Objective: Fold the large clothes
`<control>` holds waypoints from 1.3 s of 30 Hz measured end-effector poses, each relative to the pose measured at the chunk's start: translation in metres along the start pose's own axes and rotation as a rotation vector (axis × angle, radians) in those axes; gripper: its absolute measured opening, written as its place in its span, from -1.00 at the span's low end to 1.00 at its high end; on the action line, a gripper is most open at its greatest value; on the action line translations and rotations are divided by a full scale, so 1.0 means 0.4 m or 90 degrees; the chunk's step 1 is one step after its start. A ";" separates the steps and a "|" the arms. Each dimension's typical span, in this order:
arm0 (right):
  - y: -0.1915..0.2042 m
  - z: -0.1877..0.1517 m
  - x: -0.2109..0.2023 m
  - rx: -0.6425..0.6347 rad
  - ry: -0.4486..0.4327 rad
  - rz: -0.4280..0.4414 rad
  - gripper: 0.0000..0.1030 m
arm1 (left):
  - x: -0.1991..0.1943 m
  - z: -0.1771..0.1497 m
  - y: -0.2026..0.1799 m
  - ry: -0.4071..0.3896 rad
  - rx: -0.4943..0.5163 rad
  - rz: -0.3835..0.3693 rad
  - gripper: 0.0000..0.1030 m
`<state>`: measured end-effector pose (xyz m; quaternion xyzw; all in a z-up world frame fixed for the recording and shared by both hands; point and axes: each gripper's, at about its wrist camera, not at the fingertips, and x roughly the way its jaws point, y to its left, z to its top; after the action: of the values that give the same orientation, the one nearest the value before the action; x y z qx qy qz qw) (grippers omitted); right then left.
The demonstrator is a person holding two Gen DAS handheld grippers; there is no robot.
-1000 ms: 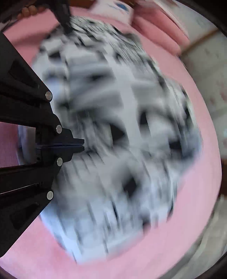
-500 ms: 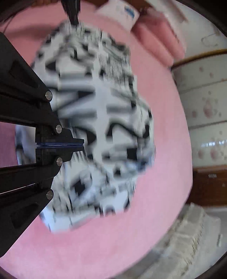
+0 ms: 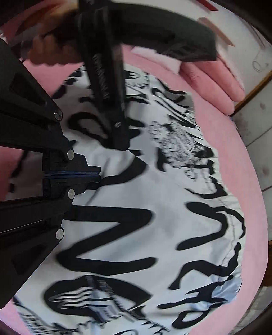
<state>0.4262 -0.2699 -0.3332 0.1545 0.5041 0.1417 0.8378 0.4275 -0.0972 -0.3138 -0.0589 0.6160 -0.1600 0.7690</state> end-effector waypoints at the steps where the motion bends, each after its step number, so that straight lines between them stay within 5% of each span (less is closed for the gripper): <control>1: -0.007 0.025 0.011 -0.012 -0.013 -0.010 -1.00 | 0.003 0.014 0.014 -0.009 -0.016 -0.010 -0.89; 4: -0.023 0.112 0.075 -0.034 -0.028 -0.042 -1.00 | 0.022 0.071 0.051 -0.047 -0.073 -0.031 -0.97; 7: -0.064 0.180 0.119 -0.004 -0.028 -0.009 -1.00 | 0.043 0.108 0.086 -0.065 -0.116 -0.033 -0.98; 13: -0.129 0.202 0.091 0.008 -0.028 0.043 -1.00 | 0.010 0.148 0.158 -0.138 -0.151 0.062 -0.98; 16: -0.170 0.214 0.045 -0.022 -0.050 -0.020 -1.00 | 0.003 0.170 0.214 -0.144 -0.170 0.092 -0.98; 20: -0.292 0.241 0.002 0.044 -0.074 -0.074 -1.00 | -0.023 0.175 0.279 -0.165 -0.199 0.164 -0.98; 22: -0.341 0.245 -0.023 0.054 -0.096 -0.209 -1.00 | -0.036 0.166 0.319 -0.167 -0.230 0.185 -0.98; 23: -0.372 0.250 -0.034 0.072 -0.102 -0.234 -1.00 | -0.040 0.161 0.337 -0.168 -0.244 0.188 -0.98; 26: -0.457 0.240 -0.084 0.152 -0.122 -0.212 -1.00 | -0.061 0.143 0.373 -0.178 -0.263 0.226 -0.98; 29: -0.427 0.229 -0.115 0.099 -0.134 -0.274 -1.00 | -0.095 0.123 0.417 -0.181 -0.285 0.297 -0.98; 32: -0.359 0.220 -0.151 0.073 -0.158 -0.273 -1.00 | -0.125 0.108 0.423 -0.171 -0.312 0.272 -0.98; 34: -0.304 0.204 -0.169 0.073 -0.167 -0.188 -1.00 | -0.155 0.075 0.411 -0.159 -0.306 0.244 -0.98; 39: -0.086 0.154 -0.087 0.002 -0.083 -0.004 -1.00 | -0.178 0.008 0.221 -0.131 -0.242 0.048 -0.98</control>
<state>0.4680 -0.3221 -0.2920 0.1631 0.4494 0.1282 0.8689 0.4326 0.0085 -0.2725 -0.1955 0.5552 -0.0049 0.8084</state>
